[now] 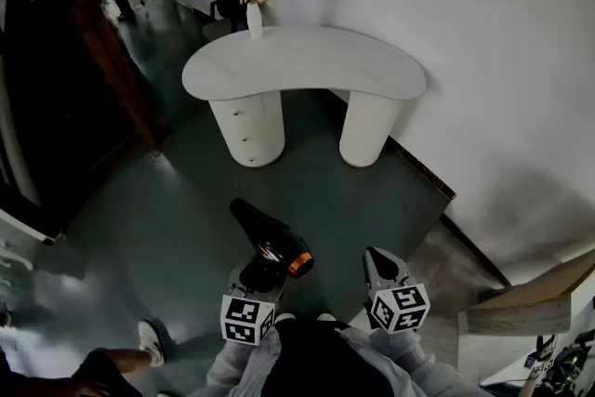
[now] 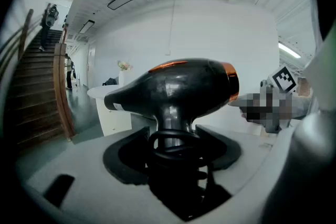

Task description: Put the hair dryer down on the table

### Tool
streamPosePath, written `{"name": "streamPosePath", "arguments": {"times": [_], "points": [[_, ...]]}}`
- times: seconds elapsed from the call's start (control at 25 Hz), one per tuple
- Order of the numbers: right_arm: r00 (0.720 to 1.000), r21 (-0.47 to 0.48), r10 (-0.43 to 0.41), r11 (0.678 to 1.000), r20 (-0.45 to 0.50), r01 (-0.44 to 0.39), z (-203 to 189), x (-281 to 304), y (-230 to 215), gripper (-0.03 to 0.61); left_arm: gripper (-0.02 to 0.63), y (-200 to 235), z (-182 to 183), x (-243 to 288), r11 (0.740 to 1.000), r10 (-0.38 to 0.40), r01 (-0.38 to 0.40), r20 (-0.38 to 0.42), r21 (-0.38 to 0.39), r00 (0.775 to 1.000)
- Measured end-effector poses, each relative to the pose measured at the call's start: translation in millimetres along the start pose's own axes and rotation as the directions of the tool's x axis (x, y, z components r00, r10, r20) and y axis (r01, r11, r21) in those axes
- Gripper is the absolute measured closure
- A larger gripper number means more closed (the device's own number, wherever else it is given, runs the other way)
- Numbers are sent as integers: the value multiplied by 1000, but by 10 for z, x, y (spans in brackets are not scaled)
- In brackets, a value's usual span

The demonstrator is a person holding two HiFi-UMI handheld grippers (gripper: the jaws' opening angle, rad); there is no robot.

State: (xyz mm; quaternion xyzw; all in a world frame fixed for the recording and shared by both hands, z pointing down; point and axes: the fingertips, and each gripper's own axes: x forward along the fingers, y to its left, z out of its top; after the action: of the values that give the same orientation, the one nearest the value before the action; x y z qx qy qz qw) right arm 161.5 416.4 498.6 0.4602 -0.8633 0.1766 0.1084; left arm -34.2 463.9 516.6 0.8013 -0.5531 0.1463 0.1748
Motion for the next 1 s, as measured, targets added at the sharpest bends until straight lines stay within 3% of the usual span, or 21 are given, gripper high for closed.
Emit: {"name": "streamPosePath", "arguments": {"times": [0.48, 1.0], "points": [[999, -1, 42, 999, 20, -42, 91, -77, -317, 568, 333, -242, 70, 158, 999, 41, -41, 8, -10, 999], [999, 39, 51, 998, 7, -51, -107, -162, -691, 568, 333, -449, -71, 263, 996, 85, -86, -13, -16, 996]]}}
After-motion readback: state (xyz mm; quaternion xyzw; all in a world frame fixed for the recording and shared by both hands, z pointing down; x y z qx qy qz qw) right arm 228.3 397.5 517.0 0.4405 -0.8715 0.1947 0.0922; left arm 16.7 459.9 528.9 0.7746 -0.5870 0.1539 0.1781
